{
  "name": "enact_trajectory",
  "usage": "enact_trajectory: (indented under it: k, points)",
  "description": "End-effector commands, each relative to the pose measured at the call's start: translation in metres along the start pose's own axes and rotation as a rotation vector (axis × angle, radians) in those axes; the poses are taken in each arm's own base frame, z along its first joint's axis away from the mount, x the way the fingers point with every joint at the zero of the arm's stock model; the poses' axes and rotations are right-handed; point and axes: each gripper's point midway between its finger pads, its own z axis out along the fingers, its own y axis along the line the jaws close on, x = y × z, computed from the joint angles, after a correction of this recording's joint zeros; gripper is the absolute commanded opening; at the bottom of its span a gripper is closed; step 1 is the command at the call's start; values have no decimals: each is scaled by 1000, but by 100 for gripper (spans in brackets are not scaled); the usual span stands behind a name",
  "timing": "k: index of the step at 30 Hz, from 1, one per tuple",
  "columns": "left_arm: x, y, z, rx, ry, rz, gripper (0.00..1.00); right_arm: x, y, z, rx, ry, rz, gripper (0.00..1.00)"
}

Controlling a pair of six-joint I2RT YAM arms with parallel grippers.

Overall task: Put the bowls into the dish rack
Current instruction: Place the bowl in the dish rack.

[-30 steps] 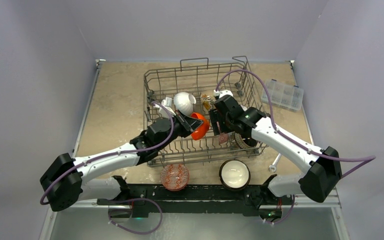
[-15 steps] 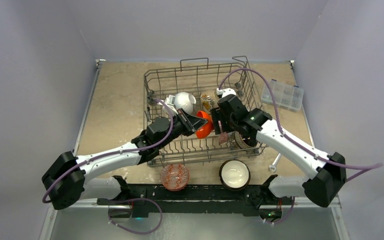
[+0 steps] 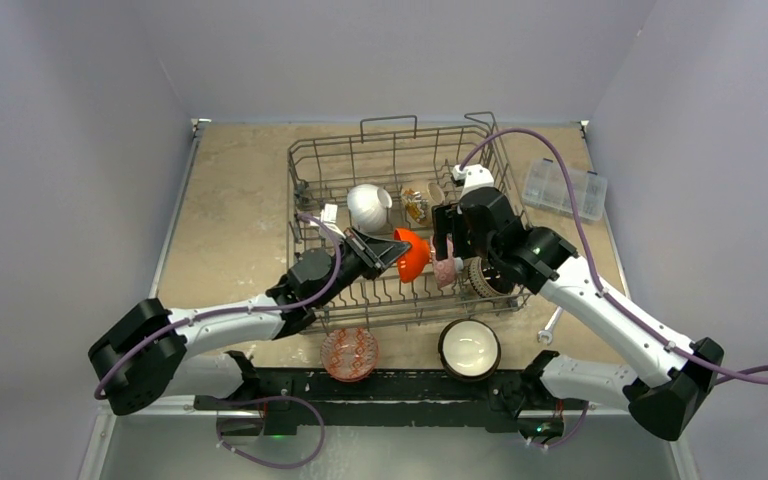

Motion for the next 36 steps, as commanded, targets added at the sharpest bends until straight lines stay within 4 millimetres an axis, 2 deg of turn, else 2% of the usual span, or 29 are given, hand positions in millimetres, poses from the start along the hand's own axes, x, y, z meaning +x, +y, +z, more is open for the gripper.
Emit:
enact_trajectory:
  k: [1, 5, 10, 15, 19, 21, 24, 30, 36]
  points:
    - [-11, -12, -4, 64, -56, -83, 0, -13, 6, -2, -24, -43, 12, 79]
    - [-12, -6, -7, 54, -67, -90, 0, -14, 8, -1, -32, -45, 5, 79]
    - [-9, -17, -4, 111, -49, -61, 0, -16, 13, 0, -58, -50, -2, 79]
    - [4, -38, 10, 165, 36, 27, 0, -15, 14, 1, -61, -51, -2, 78]
    - [14, -39, 16, 179, 81, 37, 0, -14, 15, 0, -69, -45, -3, 78]
    - [15, -35, 15, 179, 85, 14, 0, -14, 15, 1, -73, -45, -4, 78]
    - [12, -18, 12, 133, 59, -35, 0, -12, 16, 3, -73, -37, -8, 78]
    - [-1, 0, 3, 73, -22, -64, 0, -7, 17, 6, -82, -23, -17, 78]
    - [-4, 15, -4, 38, -51, -111, 0, -8, 19, 8, -84, -24, -29, 78]
